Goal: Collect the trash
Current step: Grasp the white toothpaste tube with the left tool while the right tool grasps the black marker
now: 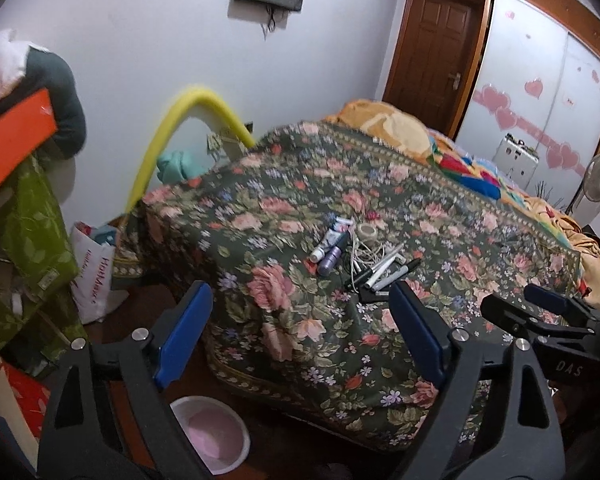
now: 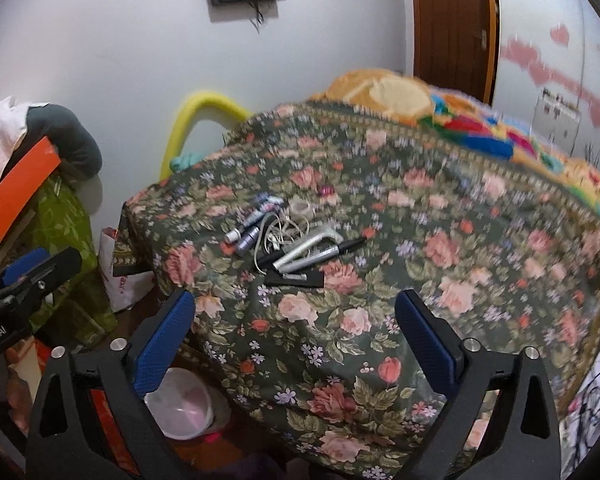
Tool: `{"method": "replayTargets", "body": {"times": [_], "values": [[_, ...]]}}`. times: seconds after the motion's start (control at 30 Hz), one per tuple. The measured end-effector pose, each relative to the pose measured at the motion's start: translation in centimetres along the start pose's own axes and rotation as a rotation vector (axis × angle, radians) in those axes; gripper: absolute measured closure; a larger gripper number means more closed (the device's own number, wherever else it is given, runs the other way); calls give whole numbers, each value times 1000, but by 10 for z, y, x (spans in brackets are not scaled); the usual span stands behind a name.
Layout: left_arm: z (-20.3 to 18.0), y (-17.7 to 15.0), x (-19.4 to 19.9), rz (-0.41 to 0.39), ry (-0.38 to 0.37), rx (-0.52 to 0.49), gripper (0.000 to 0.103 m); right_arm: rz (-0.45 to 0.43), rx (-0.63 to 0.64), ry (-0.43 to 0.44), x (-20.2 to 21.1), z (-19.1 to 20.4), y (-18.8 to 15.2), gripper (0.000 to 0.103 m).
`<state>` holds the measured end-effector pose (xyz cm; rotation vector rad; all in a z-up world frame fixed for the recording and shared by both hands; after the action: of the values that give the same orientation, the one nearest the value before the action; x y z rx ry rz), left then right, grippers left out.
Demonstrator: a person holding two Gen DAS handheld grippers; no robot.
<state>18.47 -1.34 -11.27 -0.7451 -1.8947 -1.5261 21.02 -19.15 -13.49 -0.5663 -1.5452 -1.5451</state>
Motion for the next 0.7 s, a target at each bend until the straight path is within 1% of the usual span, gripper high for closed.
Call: {"method": "replayTargets", "body": {"times": [0.1, 0.13, 0.23, 0.3, 0.37, 0.4, 0.53, 0.6, 0.63, 0.7], "values": [[-8, 3, -25, 40, 0, -6, 13, 50, -23, 18, -23, -14, 3, 15], [-11, 4, -34, 49, 6, -14, 13, 64, -25, 17, -30, -19, 4, 15], [-19, 5, -59, 74, 6, -35, 15, 91, -32, 14, -48, -31, 9, 23], [-24, 5, -76, 98, -8, -45, 20, 114, -41, 22, -62, -37, 13, 28], [-29, 3, -95, 128, -23, -55, 25, 135, -54, 39, -74, -42, 17, 31], [-31, 2, -100, 139, -27, -56, 29, 145, -63, 52, -81, -43, 18, 32], [-33, -1, -131, 183, -40, -54, 38, 182, -92, 84, -110, -45, 26, 36], [-32, -1, -145, 203, -46, -47, 45, 206, -109, 99, -126, -44, 28, 40], [-31, -1, -152, 213, -50, -46, 47, 212, -117, 102, -132, -45, 29, 42], [-30, -1, -163, 228, -59, -44, 54, 231, -149, 117, -146, -46, 30, 47]]}}
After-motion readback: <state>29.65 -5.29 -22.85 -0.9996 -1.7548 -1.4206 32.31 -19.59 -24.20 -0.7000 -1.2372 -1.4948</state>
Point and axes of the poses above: each gripper's, at about its wrist camera, not at the fingertips, and x roughly against the way its jaws point, z to its left, y to its top, the point moved 9 cm from there along -x, roughly the way its jaws point, and after that the axes turned 8 degrees about z, right-handed, at the moved point
